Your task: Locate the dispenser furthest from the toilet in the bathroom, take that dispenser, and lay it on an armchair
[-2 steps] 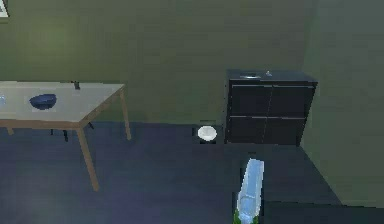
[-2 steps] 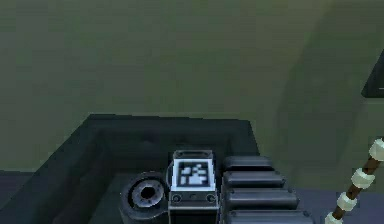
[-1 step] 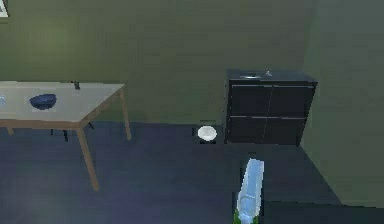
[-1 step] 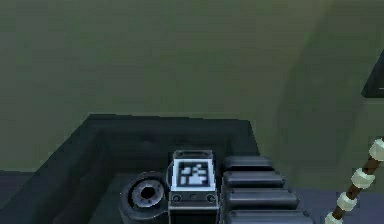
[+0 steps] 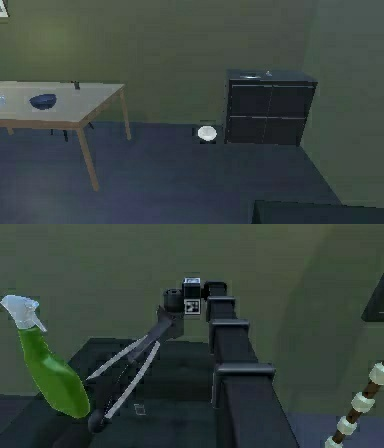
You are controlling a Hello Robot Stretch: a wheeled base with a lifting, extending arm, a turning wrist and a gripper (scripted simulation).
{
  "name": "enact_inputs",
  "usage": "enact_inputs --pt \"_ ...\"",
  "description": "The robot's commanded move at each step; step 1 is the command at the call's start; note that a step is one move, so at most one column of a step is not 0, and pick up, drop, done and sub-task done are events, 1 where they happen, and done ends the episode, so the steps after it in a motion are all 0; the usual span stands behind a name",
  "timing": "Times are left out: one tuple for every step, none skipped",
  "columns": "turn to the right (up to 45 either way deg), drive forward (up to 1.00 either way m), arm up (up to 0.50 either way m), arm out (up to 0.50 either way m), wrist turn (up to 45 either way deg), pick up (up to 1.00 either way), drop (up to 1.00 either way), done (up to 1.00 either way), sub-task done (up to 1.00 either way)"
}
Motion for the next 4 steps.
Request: enact_inputs --pt "0.0 0.0 0.0 0.0 45.0 0.0 0.0 0.0 0.0" --pt "0.0 0.0 0.0 0.0 45.0 0.0 0.0 0.0 0.0" --pt "0.0 0.0 0.0 0.0 3.0 0.0 0.0 0.0 0.0" --pt "0.0 0.0 -0.36 0.0 0.0 0.0 0.0 0.0 0.0"
